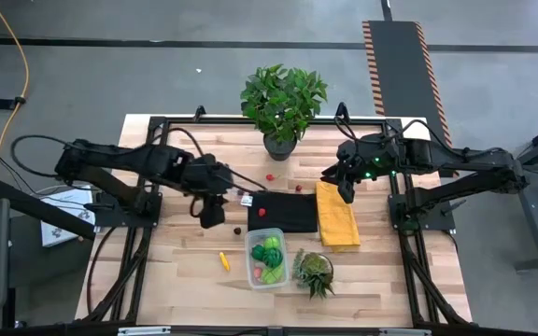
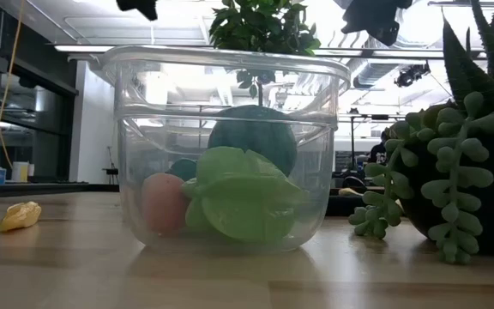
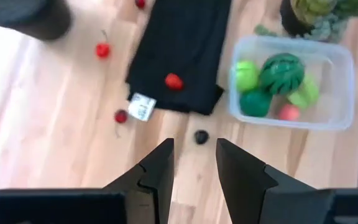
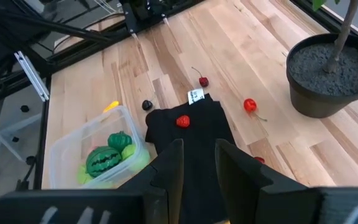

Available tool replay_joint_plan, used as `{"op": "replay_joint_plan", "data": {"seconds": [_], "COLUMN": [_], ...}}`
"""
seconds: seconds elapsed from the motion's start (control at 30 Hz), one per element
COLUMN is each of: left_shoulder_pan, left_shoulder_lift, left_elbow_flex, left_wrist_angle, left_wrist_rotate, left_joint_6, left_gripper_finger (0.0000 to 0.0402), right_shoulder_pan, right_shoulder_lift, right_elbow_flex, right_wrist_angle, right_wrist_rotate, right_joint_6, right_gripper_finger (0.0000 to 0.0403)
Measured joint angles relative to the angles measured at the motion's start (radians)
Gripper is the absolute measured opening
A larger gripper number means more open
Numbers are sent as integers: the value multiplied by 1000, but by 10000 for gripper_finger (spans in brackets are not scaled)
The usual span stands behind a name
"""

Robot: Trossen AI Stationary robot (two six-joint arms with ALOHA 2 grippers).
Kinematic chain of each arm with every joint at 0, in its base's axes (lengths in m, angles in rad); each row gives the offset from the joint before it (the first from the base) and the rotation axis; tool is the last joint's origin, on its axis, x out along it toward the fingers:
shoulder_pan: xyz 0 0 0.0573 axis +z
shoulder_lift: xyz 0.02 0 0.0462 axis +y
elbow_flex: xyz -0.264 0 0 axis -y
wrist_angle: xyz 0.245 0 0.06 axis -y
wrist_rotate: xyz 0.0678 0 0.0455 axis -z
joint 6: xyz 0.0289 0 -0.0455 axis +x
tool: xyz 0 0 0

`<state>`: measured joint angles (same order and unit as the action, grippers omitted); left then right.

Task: Pick and placing Produce into tupperware
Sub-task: Put the black cherry into the bin

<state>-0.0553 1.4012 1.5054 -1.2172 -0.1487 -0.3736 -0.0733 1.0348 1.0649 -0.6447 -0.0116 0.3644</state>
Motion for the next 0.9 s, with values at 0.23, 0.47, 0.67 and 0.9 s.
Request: {"op": "replay_joint_plan", "data": {"seconds": [0.23,0.47,0.67,0.9], "left_shoulder_pan": [-56,-130,-200,-272], "left_shoulder_lift": [-163,-448,-713,-905], "left_elbow_flex": [-160,-466,-713,-931], "left_wrist_angle": [18,177,303,303], "left_wrist_rotate": [-49,-90,-171,-180], "left_joint_6": [-91,-302,-470,-525], "left_gripper_finger": [106,106,106,106], "right_shoulder_pan": [0,0,0,0], "right_shoulder_lift": [0,0,0,0], "right_elbow_flex": [0,0,0,0], "right_wrist_angle": [0,17,25,21], "right_wrist_rotate": [24,66,72,89], "right_joint_6": [63,131,179,216], "right_gripper_finger": [83,83,83,83]}}
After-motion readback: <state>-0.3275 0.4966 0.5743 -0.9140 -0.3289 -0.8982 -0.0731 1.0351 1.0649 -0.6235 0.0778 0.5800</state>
